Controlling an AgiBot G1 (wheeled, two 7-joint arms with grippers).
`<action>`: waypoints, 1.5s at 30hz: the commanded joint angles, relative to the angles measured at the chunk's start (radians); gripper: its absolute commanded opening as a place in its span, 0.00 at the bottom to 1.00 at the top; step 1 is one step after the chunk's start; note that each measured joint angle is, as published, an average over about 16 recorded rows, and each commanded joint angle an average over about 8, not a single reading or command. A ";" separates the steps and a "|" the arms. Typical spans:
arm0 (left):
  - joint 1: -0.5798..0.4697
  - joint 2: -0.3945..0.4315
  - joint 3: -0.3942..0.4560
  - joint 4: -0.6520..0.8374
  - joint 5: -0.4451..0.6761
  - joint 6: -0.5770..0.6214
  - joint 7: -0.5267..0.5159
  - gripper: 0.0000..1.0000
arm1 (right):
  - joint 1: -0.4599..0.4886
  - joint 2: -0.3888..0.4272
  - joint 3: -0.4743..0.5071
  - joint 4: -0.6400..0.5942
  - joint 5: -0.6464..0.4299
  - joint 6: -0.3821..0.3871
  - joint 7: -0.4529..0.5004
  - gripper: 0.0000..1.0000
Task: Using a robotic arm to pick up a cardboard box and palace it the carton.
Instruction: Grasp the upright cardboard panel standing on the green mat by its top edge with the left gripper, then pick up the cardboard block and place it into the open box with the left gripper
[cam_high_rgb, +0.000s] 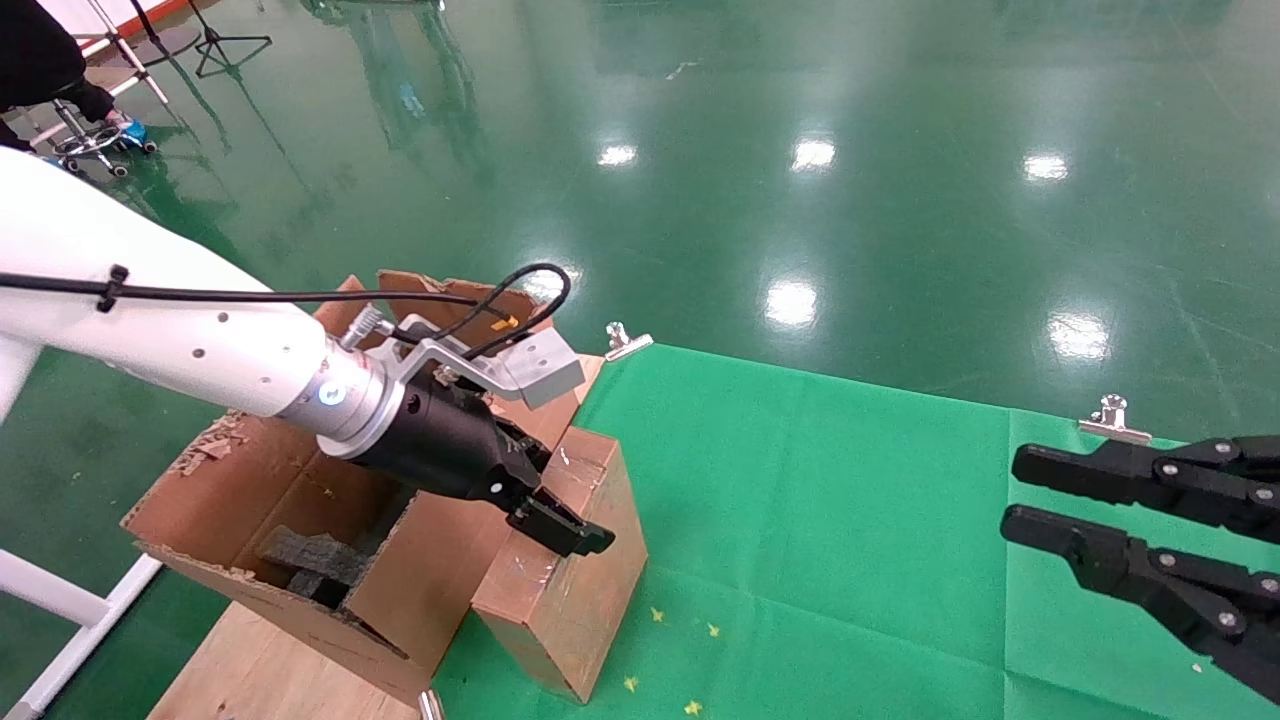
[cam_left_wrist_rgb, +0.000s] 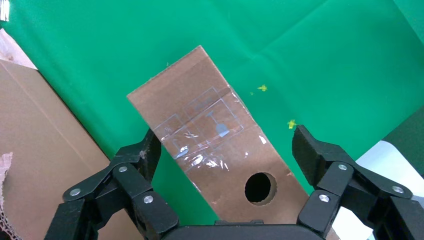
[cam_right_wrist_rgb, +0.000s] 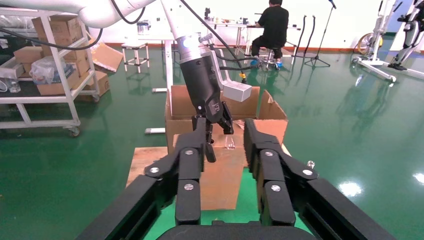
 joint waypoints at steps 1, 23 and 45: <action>0.001 0.000 -0.001 0.000 -0.001 -0.001 -0.001 0.00 | 0.000 0.000 0.000 0.000 0.000 0.000 0.000 1.00; -0.014 -0.003 -0.014 0.034 -0.037 -0.014 0.049 0.00 | 0.000 0.000 0.000 0.000 0.000 0.000 0.000 1.00; -0.363 -0.194 -0.173 0.216 0.012 -0.039 0.370 0.00 | 0.000 0.000 0.000 0.000 0.000 0.000 0.000 1.00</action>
